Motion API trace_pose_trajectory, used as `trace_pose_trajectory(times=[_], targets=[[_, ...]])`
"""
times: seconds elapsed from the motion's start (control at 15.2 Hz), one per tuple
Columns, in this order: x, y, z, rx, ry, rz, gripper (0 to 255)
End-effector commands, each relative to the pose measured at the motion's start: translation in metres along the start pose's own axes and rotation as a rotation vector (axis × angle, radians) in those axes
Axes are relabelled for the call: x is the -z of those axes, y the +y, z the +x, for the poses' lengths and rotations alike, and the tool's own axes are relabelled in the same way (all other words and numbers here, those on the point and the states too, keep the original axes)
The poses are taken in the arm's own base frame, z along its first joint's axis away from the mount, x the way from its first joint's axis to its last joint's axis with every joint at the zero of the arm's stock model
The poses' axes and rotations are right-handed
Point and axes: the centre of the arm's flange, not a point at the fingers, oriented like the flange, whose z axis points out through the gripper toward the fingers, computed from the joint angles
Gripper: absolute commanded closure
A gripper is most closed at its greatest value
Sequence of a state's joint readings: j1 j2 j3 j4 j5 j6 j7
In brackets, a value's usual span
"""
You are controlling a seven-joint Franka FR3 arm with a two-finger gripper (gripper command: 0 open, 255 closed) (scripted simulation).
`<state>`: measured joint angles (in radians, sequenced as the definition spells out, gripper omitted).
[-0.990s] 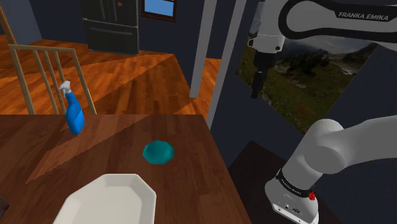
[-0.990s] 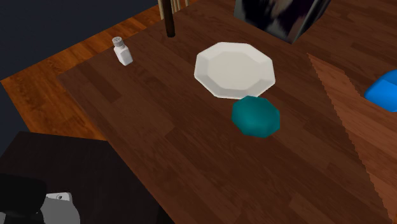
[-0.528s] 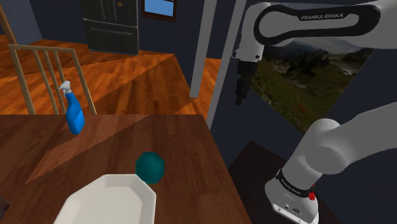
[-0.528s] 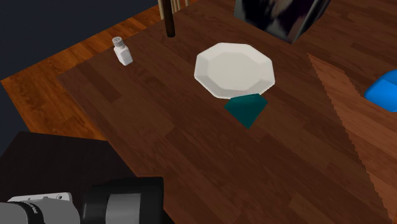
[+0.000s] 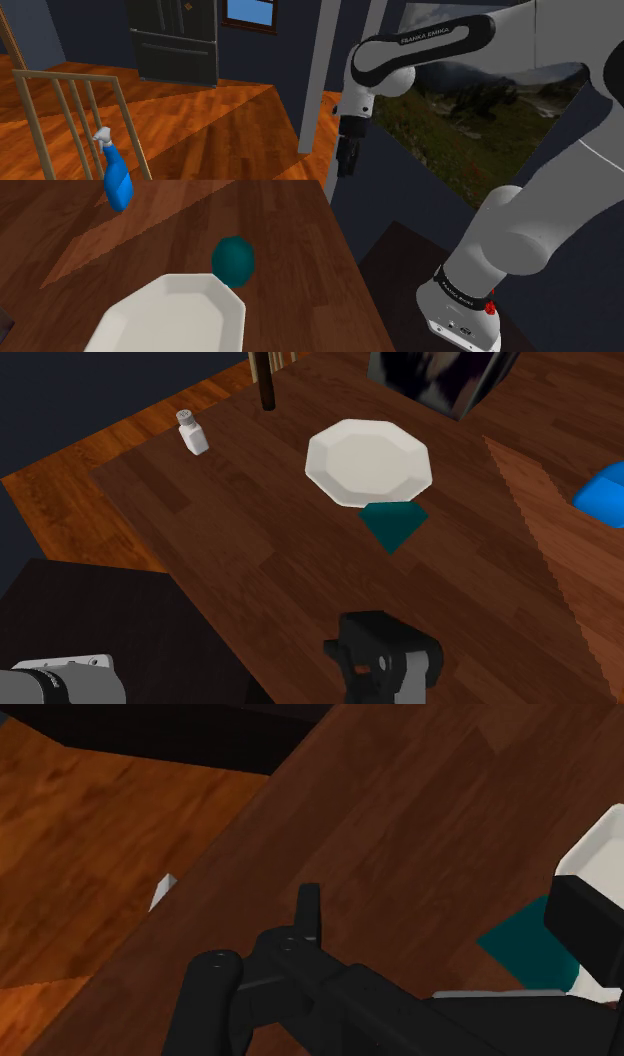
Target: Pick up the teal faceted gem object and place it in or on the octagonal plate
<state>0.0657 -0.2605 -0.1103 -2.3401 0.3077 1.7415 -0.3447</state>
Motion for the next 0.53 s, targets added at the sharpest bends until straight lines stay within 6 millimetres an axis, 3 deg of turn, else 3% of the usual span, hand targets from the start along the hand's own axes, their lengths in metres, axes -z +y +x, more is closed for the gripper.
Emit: trace_pose_trajectory(times=[0.0, 0.46], targets=[[-0.018, 0.004, 0.024, 0.012, -0.015, 0.07, 0], [-0.08, 0.01, 0.101, 0.059, -0.071, 0.304, 0]])
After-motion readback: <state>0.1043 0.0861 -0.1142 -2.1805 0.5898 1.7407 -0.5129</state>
